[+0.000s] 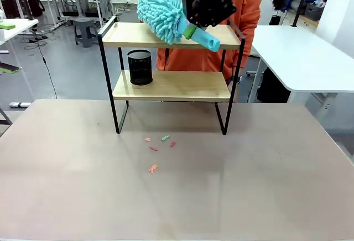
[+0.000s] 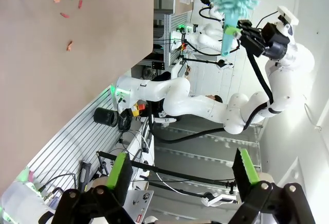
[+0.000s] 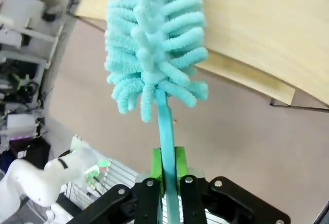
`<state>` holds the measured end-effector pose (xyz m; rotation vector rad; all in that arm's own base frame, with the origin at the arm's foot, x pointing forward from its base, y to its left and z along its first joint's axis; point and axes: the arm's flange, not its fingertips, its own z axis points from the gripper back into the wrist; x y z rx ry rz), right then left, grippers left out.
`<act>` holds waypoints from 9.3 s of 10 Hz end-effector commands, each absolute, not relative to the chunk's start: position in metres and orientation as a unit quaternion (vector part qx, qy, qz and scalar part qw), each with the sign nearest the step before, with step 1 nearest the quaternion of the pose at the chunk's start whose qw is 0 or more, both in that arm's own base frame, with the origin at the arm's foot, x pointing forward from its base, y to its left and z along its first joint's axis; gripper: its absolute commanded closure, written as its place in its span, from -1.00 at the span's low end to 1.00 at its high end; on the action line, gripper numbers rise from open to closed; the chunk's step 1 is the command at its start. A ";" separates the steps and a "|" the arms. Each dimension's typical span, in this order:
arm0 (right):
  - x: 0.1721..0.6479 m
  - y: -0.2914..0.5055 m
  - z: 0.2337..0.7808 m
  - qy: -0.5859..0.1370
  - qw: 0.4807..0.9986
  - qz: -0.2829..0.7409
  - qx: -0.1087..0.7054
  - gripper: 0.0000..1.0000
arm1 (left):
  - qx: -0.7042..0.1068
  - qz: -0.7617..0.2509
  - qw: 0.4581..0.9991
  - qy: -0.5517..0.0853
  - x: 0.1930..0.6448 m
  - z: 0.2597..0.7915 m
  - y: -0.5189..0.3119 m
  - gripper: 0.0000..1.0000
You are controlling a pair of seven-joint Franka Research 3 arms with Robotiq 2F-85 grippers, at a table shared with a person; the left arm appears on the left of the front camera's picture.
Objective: Clean the shelf.
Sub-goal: Clean the remaining tier of the Shelf with the Duster once objects are removed, then hand the Duster back to the human.
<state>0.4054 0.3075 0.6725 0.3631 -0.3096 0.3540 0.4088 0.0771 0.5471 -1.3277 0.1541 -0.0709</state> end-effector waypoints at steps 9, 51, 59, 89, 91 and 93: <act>0.427 0.408 0.680 -0.104 0.950 0.245 0.161 0.75 | -0.622 -0.036 0.779 0.067 0.407 0.551 0.076 -1.00; 0.225 -0.213 0.659 0.104 0.730 0.477 0.479 0.75 | -0.564 -0.314 0.732 0.217 0.378 0.589 -0.072 -1.00; 0.261 -0.085 0.590 0.124 0.715 0.522 0.448 0.75 | -0.549 -0.328 0.741 0.206 0.358 0.581 -0.168 -1.00; 0.337 0.083 0.583 0.230 0.682 0.520 0.460 0.75 | -0.539 -0.453 0.686 0.185 0.327 0.525 -0.310 1.00; 0.337 0.081 0.583 0.229 0.681 0.520 0.461 0.75 | -0.540 -0.453 0.685 0.183 0.327 0.525 -0.312 1.00; 0.338 0.081 0.583 0.229 0.683 0.520 0.460 0.75 | -0.543 -0.456 0.682 0.178 0.326 0.526 -0.311 1.00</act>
